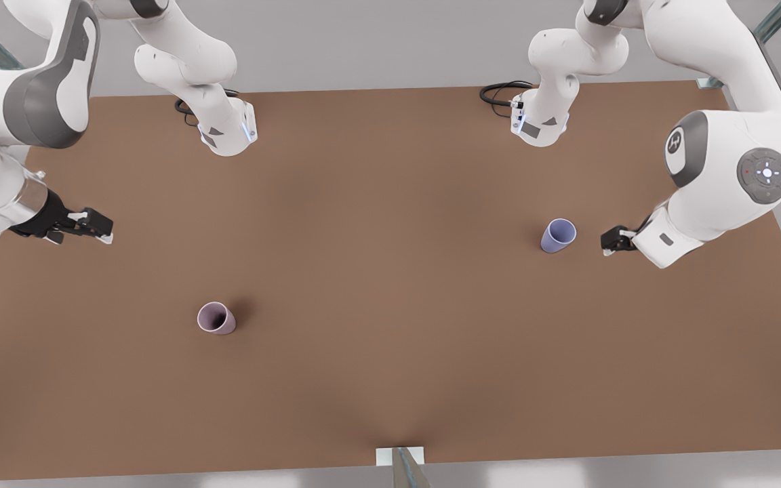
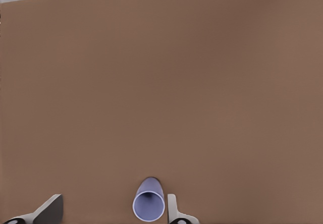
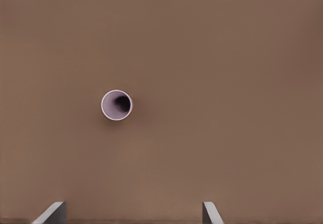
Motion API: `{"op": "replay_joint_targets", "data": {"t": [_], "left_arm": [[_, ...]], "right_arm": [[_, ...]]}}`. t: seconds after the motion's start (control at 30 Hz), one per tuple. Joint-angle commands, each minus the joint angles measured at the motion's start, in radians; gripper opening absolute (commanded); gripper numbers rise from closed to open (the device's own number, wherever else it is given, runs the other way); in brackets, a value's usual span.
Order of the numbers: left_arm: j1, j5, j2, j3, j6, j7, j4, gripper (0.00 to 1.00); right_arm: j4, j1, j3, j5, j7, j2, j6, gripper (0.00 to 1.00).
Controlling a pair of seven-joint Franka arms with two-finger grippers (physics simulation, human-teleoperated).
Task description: Stack the cups, with the pink cup at the bottom and the purple cup at the top
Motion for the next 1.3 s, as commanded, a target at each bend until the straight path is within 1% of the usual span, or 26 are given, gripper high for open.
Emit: {"op": "replay_joint_targets", "data": {"t": [0.0, 0.07, 0.13, 0.23, 0.3, 0.33, 0.37, 0.53, 0.7, 0.77, 0.87, 1.0, 1.07, 1.23, 1.27], "left_arm": [[0.0, 0.006, 0.001, 0.0, 0.04, 0.051, 0.0, 1.0], [0.0, 0.006, 0.001, 0.0, 0.038, 0.047, 0.0, 1.0], [0.0, 0.005, 0.001, 0.0, 0.038, 0.047, -0.003, 1.0], [0.0, 0.0, 0.01, 0.006, 0.037, 0.05, -0.005, 1.0], [0.0, 0.0, 0.014, 0.008, 0.037, 0.05, -0.005, 1.0], [0.0, -0.001, 0.015, 0.008, 0.037, 0.051, -0.005, 1.0], [0.0, -0.001, 0.017, 0.008, 0.037, 0.051, -0.006, 1.0], [0.002, -0.001, 0.029, 0.011, 0.037, 0.051, -0.006, 1.0], [0.0, -0.001, 0.038, 0.02, 0.037, 0.051, -0.006, 1.0], [0.0, -0.001, 0.041, 0.025, 0.037, 0.051, -0.006, 1.0], [0.0, -0.001, 0.043, 0.025, 0.037, 0.051, -0.006, 1.0], [0.0, -0.001, 0.047, 0.026, 0.037, 0.051, -0.006, 1.0], [0.0, -0.001, 0.049, 0.028, 0.037, 0.051, -0.006, 1.0], [0.0, -0.001, 0.052, 0.032, 0.037, 0.051, -0.006, 1.0], [0.002, -0.001, 0.055, 0.032, 0.035, 0.051, -0.008, 1.0]], "right_arm": [[-0.019, 0.006, 0.002, 0.006, -0.04, 0.004, 0.074, 1.0], [-0.042, -0.002, 0.004, 0.007, -0.035, 0.014, 0.145, 1.0], [-0.125, -0.003, 0.002, 0.007, -0.041, -0.007, 0.159, 1.0], [-0.235, 0.011, 0.004, 0.007, -0.04, 0.013, 0.355, 1.0], [-0.24, 0.023, 0.004, 0.033, -0.033, 0.068, 0.371, 1.0], [-0.238, 0.023, 0.004, 0.019, -0.046, 0.116, 0.443, 1.0], [-0.235, 0.021, 0.006, 0.035, -0.053, 0.153, 0.472, 1.0], [-0.27, 0.038, 0.006, 0.062, -0.061, 0.271, 0.677, 1.0], [-0.272, 0.047, 0.009, 0.068, -0.063, 0.352, 0.746, 1.0], [-0.338, 0.047, 0.013, 0.068, -0.063, 0.354, 0.834, 1.0], [-0.379, 0.053, 0.021, 0.068, -0.072, 0.341, 0.854, 1.0], [-0.457, 0.053, 0.021, 0.068, -0.072, 0.346, 0.935, 1.0], [-0.507, 0.053, 0.021, 0.068, -0.072, 0.354, 1.006, 1.0], [-0.513, 0.053, 0.021, 0.068, -0.072, 0.378, 1.009, 1.0], [-0.513, 0.053, 0.021, 0.068, -0.072, 0.383, 1.009, 0.93]]}}
